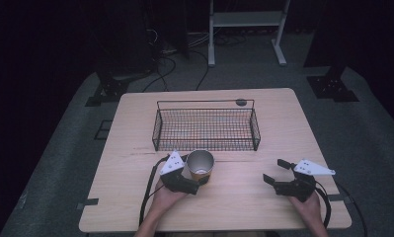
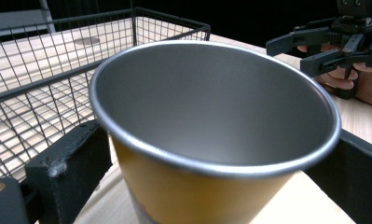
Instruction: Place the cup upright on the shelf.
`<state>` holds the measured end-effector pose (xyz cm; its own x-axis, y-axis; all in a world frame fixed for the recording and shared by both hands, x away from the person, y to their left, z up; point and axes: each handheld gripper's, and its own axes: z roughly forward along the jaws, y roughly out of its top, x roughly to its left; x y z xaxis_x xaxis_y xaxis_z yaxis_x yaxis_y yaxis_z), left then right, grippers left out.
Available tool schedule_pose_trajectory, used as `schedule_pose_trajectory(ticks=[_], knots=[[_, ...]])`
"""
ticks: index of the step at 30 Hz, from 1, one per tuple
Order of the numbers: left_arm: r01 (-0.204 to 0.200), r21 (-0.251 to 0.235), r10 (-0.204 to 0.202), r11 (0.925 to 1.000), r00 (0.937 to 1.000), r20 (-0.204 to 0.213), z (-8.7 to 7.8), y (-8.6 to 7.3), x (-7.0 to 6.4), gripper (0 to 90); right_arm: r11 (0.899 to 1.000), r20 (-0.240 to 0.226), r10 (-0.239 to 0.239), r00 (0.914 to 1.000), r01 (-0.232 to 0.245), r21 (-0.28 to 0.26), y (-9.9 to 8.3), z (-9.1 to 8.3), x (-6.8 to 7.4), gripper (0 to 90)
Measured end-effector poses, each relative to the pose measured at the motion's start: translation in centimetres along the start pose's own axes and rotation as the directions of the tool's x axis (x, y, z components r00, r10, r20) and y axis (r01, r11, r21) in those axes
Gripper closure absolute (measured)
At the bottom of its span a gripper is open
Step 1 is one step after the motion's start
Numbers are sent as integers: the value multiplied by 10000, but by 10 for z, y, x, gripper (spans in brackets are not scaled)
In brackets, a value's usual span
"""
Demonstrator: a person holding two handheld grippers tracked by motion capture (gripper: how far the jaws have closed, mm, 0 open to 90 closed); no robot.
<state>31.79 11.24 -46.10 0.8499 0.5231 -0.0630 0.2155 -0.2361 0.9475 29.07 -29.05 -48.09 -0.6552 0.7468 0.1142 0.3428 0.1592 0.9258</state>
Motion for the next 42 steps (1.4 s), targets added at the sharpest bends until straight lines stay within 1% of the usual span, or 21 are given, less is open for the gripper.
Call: schedule_pose_trajectory(ticks=[1,2,6,9,11,17,19,20,21,24,25,26,29,31,33,36,37,39,41,42], knots=[[-53,87,53,9999,10000,6,3,2,0,20,10000,-11,-64,10000,64,-10,0,0,0,134],[-27,69,27,10000,10000,15,4,2,0,20,10000,-15,-86,10000,86,-2,0,0,1,134],[-29,102,29,9999,10000,51,7,4,1,29,10000,-9,-15,10000,15,-12,0,0,0,134],[-135,-28,135,9999,9999,77,7,4,0,79,10000,-21,-55,10000,55,-17,0,0,0,134],[-28,-98,30,9999,9999,124,6,4,1,117,10000,-28,-74,10000,74,-3,0,0,1,134],[-105,-70,106,9999,9999,50,6,5,0,124,10000,-24,-90,10000,90,-11,0,0,1,134],[-3,-156,4,9999,10000,89,6,6,0,125,10000,-23,-70,10000,70,4,0,0,1,134],[35,-305,-31,9995,9999,141,5,8,-1,125,10000,-21,-47,10000,47,-3,0,0,0,134],[35,-305,-31,9995,9999,141,5,8,-1,125,10000,-21,-29,10000,29,-1,0,0,0,134],[50,-574,-38,9983,9998,201,2,15,-1,125,10000,-26,-88,10000,88,1,0,0,1,134],[50,-574,-38,9983,9998,201,2,15,-1,125,10000,-26,-88,10000,88,1,0,0,1,134],[109,-571,-92,9983,9995,299,2,19,-1,126,10000,-19,-59,10000,59,11,0,0,1,134],[-66,-564,85,9984,9994,326,2,26,-2,125,10000,-27,-27,10000,27,7,0,0,0,134],[-80,-626,102,9980,9994,340,3,28,-2,125,10000,-34,-81,10000,81,-4,0,0,1,134],[1,-678,27,9977,9992,408,4,34,0,126,10000,-46,-77,10000,77,9,0,0,1,134],[-122,-635,147,9979,9991,390,5,41,2,126,10000,-51,-35,10000,35,-1,0,0,0,134],[-122,-635,147,9979,9991,390,5,41,2,126,10000,-51,-35,10000,35,-1,0,0,0,134],[-208,-586,234,9981,9987,448,6,47,3,125,10000,-56,-70,10000,70,-3,0,0,0,134],[-153,-663,184,9977,9987,471,7,51,5,126,10000,-55,-54,10000,54,5,0,0,0,134],[-174,-614,206,9980,9985,508,7,53,5,125,10000,-49,-41,10000,41,4,0,0,0,134]])
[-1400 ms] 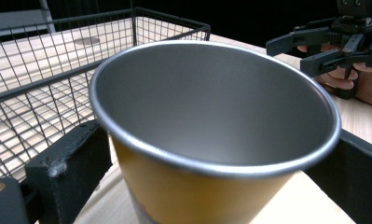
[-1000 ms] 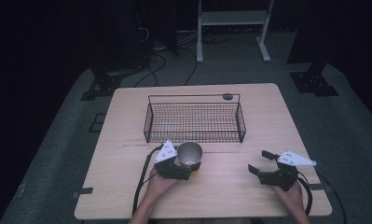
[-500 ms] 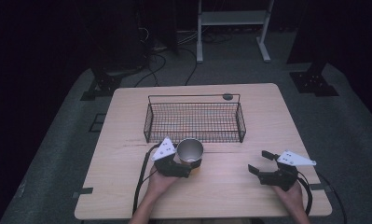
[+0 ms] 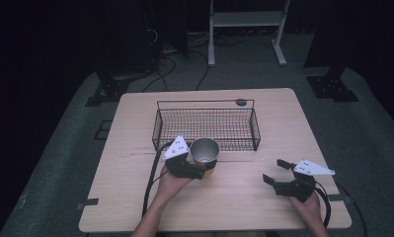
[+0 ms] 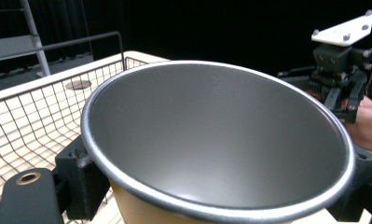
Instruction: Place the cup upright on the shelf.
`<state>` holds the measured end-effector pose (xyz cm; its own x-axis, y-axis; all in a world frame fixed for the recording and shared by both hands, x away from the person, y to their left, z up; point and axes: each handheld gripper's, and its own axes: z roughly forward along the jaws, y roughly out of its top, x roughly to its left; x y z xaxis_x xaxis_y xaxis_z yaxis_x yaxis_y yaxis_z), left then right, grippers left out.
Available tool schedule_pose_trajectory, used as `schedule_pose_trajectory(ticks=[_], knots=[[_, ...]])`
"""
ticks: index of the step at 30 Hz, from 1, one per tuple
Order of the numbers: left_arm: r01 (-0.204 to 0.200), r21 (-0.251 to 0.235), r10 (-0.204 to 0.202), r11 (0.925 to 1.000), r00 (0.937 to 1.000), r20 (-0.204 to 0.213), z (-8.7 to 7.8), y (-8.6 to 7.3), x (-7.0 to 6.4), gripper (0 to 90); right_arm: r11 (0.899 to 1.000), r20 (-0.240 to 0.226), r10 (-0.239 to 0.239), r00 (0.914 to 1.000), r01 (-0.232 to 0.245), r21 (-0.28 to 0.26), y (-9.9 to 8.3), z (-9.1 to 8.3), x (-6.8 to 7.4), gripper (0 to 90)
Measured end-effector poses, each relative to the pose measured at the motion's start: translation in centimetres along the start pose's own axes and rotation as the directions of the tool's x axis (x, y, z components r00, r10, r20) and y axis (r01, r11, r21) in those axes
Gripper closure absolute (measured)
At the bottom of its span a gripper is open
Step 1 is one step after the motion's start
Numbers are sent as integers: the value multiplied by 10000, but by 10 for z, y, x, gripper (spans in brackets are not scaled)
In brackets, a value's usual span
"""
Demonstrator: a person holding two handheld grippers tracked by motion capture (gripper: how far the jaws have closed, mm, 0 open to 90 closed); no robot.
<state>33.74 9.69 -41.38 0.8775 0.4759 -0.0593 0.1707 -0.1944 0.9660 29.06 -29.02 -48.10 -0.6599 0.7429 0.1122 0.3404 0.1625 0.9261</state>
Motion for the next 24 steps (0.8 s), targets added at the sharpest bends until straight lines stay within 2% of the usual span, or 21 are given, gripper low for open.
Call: schedule_pose_trajectory(ticks=[4,13,24], knots=[[-157,133,158,9998,9999,-56,2,6,4,126,10000,-9,-23,10000,23,-14,0,0,0,134],[86,-112,-86,9999,10000,-25,6,29,22,126,10000,-26,1,10000,-1,6,0,0,0,134],[215,-81,-215,9997,9998,36,15,56,43,126,10000,-62,21,10000,-21,-26,0,0,0,134]])
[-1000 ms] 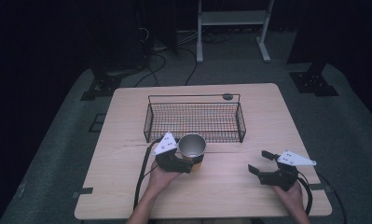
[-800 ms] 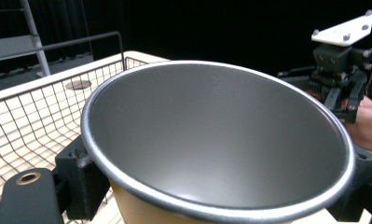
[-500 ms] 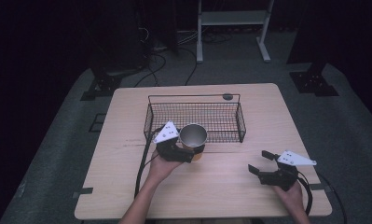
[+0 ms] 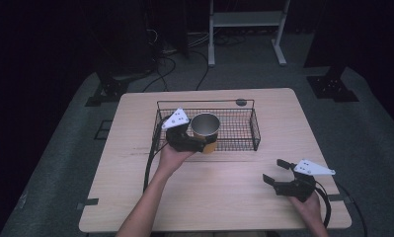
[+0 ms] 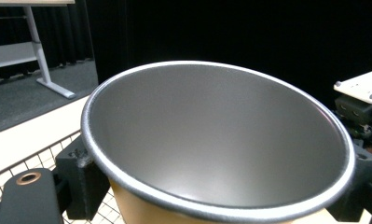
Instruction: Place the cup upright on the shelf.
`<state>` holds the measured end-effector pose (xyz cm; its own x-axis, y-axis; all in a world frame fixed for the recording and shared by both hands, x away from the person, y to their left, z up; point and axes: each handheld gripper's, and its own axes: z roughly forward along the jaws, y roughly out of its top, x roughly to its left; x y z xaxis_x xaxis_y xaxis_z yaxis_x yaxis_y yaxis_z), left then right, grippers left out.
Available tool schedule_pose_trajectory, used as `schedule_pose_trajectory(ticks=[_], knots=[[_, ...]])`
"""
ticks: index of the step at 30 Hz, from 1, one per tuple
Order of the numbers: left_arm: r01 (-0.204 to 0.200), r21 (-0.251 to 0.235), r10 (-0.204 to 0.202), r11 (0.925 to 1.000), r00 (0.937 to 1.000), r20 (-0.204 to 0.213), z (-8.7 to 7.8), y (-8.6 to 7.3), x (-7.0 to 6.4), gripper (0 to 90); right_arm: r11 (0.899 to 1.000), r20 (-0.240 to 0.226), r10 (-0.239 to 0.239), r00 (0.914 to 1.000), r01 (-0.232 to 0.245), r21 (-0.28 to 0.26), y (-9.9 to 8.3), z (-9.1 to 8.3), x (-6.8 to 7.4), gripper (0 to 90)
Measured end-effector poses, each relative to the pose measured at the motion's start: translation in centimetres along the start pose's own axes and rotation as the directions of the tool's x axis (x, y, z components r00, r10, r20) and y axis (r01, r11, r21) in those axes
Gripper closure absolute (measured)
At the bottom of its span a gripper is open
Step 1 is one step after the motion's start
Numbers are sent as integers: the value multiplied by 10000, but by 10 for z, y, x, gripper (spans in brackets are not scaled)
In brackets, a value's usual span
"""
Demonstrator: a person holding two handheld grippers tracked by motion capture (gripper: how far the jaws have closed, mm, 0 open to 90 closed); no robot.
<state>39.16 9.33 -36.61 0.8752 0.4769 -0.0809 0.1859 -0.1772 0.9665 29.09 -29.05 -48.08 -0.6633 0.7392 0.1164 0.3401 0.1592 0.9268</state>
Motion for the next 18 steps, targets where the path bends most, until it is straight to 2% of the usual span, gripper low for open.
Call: schedule_pose_trajectory(ticks=[8,18], knots=[[-146,116,148,9998,9997,-192,6,12,11,125,10000,-6,-11,10000,11,-30,0,0,-1,134],[31,105,-29,9999,9998,-210,19,24,28,126,10000,-58,30,10000,-31,-54,0,0,-1,134]])
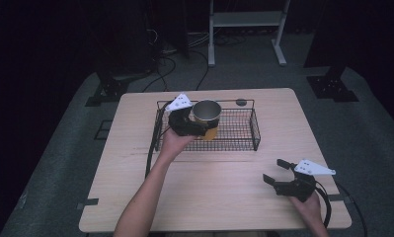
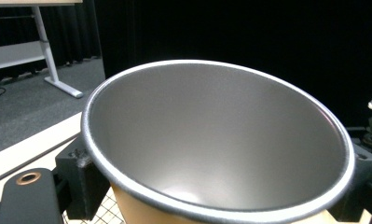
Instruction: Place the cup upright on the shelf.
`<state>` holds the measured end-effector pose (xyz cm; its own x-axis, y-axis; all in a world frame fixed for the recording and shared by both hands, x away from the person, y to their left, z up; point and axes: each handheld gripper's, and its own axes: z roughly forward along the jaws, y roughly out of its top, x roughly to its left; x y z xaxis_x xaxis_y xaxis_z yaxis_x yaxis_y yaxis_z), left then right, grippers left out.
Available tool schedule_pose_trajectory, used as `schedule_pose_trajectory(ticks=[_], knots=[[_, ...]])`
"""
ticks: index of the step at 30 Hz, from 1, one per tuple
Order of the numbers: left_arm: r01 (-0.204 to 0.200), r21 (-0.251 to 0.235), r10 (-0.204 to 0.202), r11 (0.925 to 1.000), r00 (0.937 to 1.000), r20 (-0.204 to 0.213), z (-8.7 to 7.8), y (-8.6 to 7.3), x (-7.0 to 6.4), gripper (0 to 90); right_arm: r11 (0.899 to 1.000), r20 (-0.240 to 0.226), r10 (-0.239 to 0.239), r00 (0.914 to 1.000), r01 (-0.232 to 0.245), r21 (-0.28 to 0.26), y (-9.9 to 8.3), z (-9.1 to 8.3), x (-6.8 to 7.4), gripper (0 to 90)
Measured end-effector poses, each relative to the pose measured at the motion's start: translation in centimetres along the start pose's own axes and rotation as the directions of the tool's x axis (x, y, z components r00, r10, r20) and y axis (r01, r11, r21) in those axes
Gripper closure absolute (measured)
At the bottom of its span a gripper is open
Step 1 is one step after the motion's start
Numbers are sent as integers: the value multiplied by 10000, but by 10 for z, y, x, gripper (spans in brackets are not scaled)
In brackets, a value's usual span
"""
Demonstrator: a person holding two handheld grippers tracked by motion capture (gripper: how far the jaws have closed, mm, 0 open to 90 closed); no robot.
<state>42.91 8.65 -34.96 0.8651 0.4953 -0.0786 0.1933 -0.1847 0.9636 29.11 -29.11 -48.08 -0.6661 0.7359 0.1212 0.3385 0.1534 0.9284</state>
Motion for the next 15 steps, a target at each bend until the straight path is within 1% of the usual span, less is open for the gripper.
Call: schedule_pose_trajectory(ticks=[3,4,8,13,15], knots=[[52,41,-52,10000,10000,-37,2,2,3,126,10000,-4,-9,10000,9,5,0,0,0,134],[113,44,-113,9999,9999,-32,4,4,6,126,10000,-11,-8,10000,8,-5,0,0,0,134],[164,-45,-164,9999,9999,-7,6,6,11,126,10000,-19,-11,10000,11,-6,0,0,0,134],[239,80,-239,9997,9997,-5,10,8,16,126,10000,-21,-1,10000,1,-12,0,0,0,134],[261,55,-261,9996,9997,-22,10,8,17,125,10000,-21,0,10000,0,-13,0,0,0,134]])
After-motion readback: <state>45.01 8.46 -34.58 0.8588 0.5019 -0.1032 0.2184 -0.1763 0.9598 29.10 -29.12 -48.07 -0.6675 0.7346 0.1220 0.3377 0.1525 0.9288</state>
